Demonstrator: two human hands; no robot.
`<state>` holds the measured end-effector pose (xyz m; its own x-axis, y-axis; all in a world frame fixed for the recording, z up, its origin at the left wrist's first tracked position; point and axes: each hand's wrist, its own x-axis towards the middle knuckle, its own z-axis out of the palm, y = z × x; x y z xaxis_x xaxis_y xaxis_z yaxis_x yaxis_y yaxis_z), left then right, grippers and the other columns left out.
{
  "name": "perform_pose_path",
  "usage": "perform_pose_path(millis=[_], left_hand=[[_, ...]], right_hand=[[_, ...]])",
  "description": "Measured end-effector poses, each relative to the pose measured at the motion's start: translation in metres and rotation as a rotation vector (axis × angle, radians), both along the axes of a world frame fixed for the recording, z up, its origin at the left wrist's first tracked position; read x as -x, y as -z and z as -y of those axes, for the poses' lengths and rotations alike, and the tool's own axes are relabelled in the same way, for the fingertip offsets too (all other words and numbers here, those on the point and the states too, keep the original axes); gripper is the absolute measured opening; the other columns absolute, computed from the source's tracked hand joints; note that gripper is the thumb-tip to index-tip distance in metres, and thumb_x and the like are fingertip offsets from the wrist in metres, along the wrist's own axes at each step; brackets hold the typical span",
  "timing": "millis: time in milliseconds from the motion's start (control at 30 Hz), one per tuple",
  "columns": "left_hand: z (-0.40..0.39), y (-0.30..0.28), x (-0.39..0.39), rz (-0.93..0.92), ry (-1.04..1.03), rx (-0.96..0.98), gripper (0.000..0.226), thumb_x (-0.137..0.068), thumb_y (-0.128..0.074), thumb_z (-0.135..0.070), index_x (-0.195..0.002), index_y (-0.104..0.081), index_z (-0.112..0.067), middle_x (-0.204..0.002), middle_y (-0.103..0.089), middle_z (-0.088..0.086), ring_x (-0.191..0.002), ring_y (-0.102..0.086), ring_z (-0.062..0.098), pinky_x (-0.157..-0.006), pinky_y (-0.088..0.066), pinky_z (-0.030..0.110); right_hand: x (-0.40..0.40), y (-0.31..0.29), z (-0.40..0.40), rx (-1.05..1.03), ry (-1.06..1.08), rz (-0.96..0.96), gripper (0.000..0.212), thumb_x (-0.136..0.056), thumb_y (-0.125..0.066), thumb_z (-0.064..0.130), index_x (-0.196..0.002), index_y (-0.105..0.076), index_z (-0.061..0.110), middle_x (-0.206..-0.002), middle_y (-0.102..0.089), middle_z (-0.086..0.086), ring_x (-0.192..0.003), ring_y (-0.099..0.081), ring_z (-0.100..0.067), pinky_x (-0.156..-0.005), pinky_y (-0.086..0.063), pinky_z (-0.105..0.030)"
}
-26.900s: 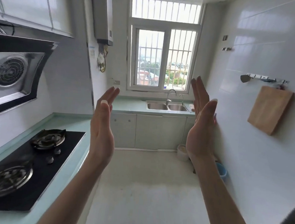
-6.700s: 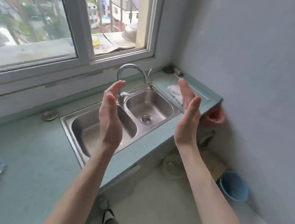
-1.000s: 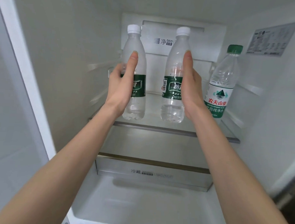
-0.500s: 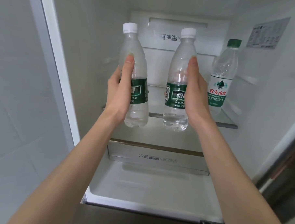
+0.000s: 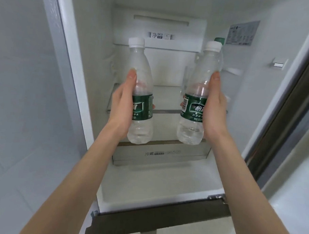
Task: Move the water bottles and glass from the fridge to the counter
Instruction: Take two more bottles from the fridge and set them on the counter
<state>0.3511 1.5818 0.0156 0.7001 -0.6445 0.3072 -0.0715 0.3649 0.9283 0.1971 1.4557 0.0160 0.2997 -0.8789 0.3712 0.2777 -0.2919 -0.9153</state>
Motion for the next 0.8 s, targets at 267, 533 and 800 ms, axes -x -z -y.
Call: perform_pose_path(millis=[267,533,800], left_hand=[[0.01,0.035,0.034,-0.1,0.363,-0.102,0.082,-0.081,-0.049,-0.083,-0.112,-0.074,-0.011,-0.084,-0.081,0.011,-0.069,-0.078,0.028,-0.067,-0.06,0.034],[0.031,0.053,0.121,-0.057,0.747,-0.11,0.093,-0.074,-0.051,-0.086,-0.117,-0.07,-0.005,-0.084,-0.078,0.015,-0.066,-0.075,0.029,-0.072,-0.059,0.038],[0.038,0.056,0.227,-0.033,0.988,-0.066,0.084,-0.085,-0.044,-0.081,-0.112,-0.07,-0.006,-0.083,-0.078,0.013,-0.072,-0.078,0.034,-0.086,-0.062,0.049]], right_hand=[[0.066,0.024,-0.044,0.049,0.259,-0.079,0.066,-0.113,-0.035,0.061,-0.126,-0.075,0.01,-0.1,-0.084,-0.008,-0.092,-0.081,-0.024,-0.095,-0.065,-0.05],[0.156,0.037,-0.084,-0.019,0.542,-0.112,0.076,-0.103,-0.039,0.077,-0.135,-0.073,0.019,-0.121,-0.083,-0.002,-0.119,-0.078,-0.023,-0.113,-0.056,-0.053],[0.258,0.041,-0.131,-0.043,0.802,-0.085,0.066,-0.116,-0.032,0.053,-0.113,-0.073,0.0,-0.078,-0.078,-0.003,-0.068,-0.078,-0.014,-0.064,-0.063,-0.027]])
